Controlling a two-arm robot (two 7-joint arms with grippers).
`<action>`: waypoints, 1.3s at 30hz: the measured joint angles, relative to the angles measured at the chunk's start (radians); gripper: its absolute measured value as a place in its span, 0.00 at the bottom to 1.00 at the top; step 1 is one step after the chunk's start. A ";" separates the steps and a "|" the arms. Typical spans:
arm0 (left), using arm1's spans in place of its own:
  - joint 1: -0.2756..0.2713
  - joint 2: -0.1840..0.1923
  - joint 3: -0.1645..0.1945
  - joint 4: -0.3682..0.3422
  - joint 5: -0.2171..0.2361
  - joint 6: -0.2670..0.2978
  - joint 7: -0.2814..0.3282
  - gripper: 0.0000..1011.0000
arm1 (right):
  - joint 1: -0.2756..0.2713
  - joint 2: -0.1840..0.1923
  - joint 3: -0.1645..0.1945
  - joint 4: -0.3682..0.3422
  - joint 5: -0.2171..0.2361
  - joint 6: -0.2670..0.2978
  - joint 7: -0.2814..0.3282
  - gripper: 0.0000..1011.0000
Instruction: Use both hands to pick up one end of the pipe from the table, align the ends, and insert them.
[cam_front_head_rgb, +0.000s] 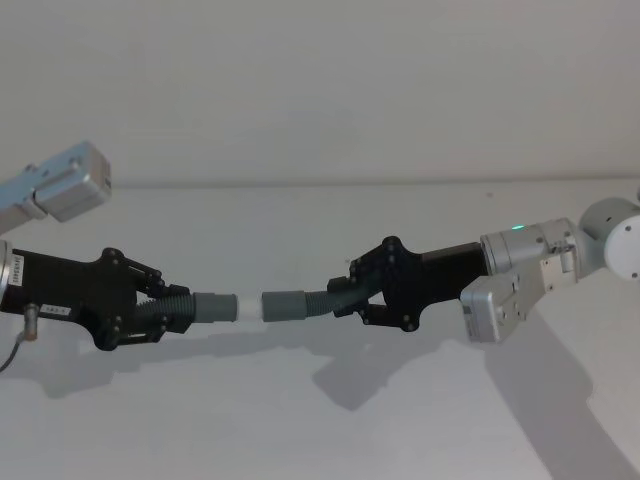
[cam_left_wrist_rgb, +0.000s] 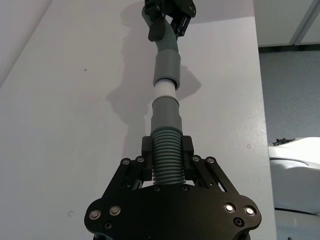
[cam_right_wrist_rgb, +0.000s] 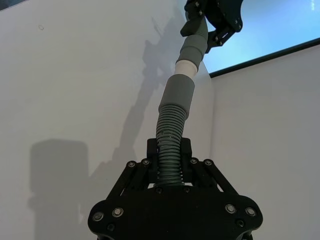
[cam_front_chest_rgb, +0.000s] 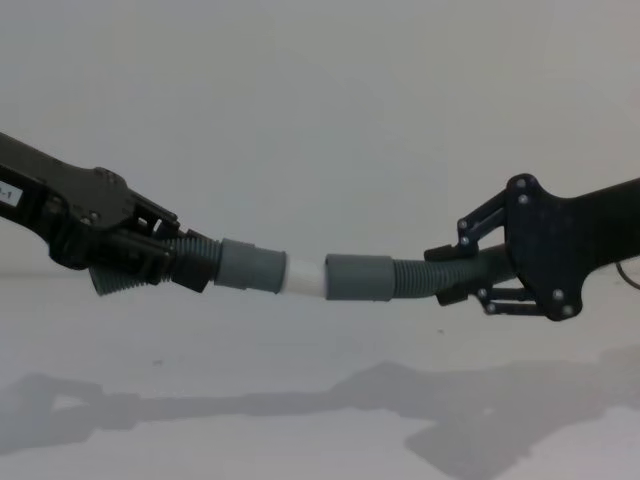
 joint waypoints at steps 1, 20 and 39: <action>0.000 0.000 0.000 0.000 0.000 0.000 0.000 0.30 | 0.001 0.000 -0.001 0.000 0.000 0.000 0.000 0.23; 0.000 0.000 0.000 0.000 0.000 0.000 0.000 0.30 | 0.011 0.001 -0.016 -0.023 0.021 0.021 -0.002 0.23; 0.000 0.000 0.000 0.000 0.000 0.000 0.000 0.30 | 0.013 0.003 -0.020 -0.034 0.030 0.031 -0.004 0.23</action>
